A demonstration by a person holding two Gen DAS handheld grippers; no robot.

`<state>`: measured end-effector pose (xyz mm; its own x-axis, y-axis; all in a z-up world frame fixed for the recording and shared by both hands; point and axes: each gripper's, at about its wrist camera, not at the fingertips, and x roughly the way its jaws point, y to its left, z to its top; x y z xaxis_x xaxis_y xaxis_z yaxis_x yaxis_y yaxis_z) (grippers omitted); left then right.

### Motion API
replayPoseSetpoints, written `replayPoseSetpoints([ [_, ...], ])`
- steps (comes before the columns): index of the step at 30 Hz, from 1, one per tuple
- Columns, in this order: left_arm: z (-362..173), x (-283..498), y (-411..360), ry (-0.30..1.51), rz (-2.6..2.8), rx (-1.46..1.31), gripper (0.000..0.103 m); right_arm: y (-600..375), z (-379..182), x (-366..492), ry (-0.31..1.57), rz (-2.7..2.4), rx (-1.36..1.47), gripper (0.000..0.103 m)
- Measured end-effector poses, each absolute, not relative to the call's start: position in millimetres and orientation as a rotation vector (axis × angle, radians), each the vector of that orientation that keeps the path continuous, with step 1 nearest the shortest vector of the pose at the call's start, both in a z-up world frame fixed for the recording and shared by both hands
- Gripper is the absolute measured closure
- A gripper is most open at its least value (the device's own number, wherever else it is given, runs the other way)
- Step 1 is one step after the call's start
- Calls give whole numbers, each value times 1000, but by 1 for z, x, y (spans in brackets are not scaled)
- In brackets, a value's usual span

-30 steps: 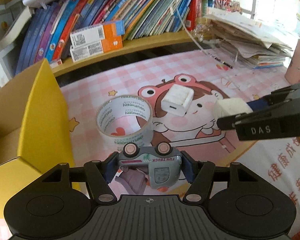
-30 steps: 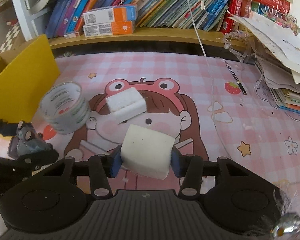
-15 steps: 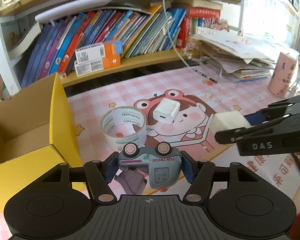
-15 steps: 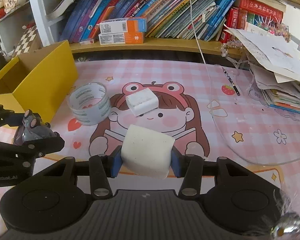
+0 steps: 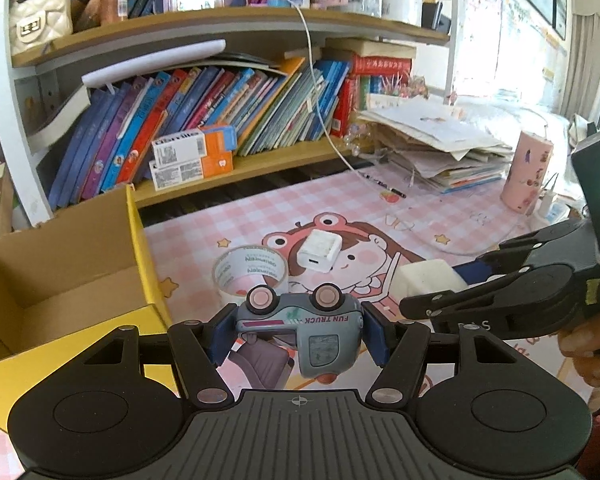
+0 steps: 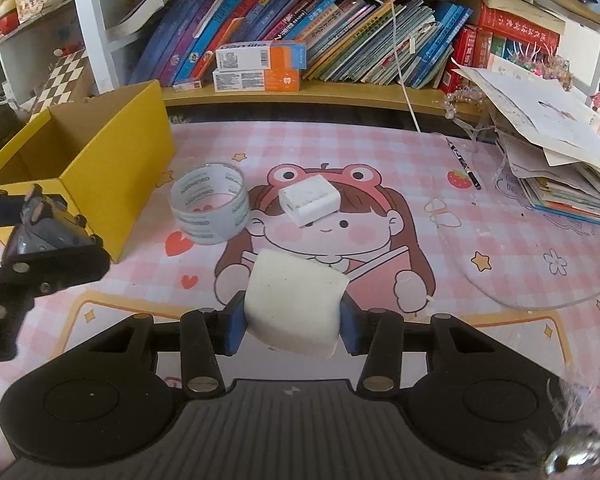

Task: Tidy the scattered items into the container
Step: 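Lift the toy truck with the left tool while the right tool lifts the sponge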

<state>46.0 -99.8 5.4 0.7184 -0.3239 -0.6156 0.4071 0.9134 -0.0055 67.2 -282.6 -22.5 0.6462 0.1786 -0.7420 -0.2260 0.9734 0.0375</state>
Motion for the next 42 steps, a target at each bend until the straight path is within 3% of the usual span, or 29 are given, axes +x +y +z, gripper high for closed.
replayPoseSetpoints([
  [23,47,13,2,566,-402,52,39,-198,10,27,795,241,-91,60],
  [42,66,19,69,504,-309,28,39,-120,53,42,709,420,-171,60],
])
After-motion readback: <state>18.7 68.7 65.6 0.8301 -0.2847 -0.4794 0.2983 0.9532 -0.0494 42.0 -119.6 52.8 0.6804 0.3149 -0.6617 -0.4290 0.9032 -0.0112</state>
